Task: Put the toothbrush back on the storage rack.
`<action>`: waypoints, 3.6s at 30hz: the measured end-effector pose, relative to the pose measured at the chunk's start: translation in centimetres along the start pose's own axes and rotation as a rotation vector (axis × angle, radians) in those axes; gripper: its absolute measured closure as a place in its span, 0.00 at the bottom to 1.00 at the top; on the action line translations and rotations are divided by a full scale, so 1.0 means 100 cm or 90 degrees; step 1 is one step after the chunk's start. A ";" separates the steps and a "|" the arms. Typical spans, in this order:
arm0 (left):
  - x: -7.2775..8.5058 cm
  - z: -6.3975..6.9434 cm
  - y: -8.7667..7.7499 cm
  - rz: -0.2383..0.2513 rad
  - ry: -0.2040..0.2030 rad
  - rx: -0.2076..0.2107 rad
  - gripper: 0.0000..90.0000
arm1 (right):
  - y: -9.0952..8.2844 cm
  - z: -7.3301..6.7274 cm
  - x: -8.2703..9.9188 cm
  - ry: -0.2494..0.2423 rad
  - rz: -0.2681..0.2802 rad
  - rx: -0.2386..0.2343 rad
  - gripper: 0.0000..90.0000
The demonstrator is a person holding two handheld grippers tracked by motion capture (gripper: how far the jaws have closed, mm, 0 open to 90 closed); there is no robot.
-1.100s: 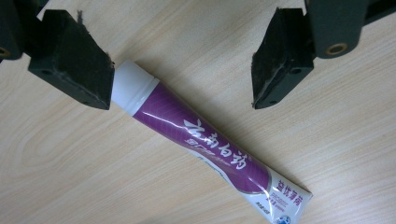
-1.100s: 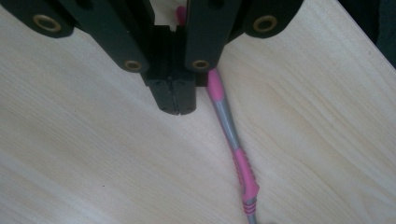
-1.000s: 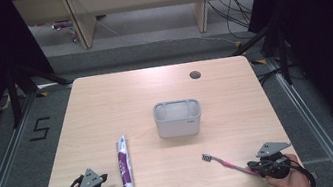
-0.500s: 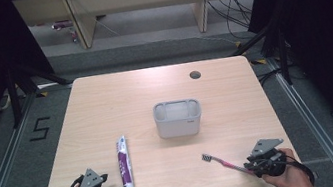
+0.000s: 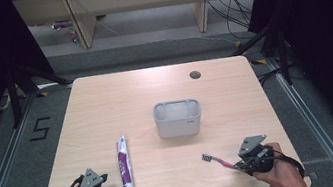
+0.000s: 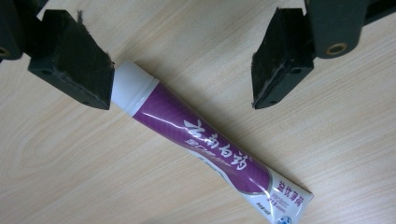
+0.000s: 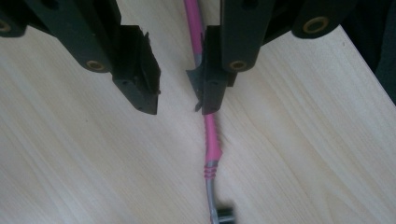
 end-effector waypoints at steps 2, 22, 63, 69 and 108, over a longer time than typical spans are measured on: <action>0.001 0.000 0.000 -0.008 0.004 0.002 0.23 | 0.002 -0.003 -0.005 -0.010 -0.013 -0.007 0.75; 0.000 -0.002 -0.001 -0.001 0.006 -0.005 0.23 | 0.017 -0.014 -0.016 -0.097 -0.120 -0.037 0.81; 0.001 -0.002 -0.002 -0.012 0.011 0.000 0.23 | 0.029 -0.017 -0.021 -0.154 -0.243 -0.066 0.92; 0.001 -0.002 -0.002 -0.011 0.010 0.000 0.23 | 0.020 -0.017 -0.029 -0.147 -0.192 -0.082 0.93; 0.001 -0.002 -0.002 -0.009 0.012 -0.001 0.23 | -0.018 0.003 -0.102 0.082 0.178 -0.105 0.93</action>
Point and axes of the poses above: each handheld gripper's, and its own axes: y roughly forward along the jaws, x roughly out of its underside, z roughly to its right, the point moved 9 cm from there along y, roughly forward along the jaws, and after that the axes turned 11 degrees about x, right-handed, at the moved point
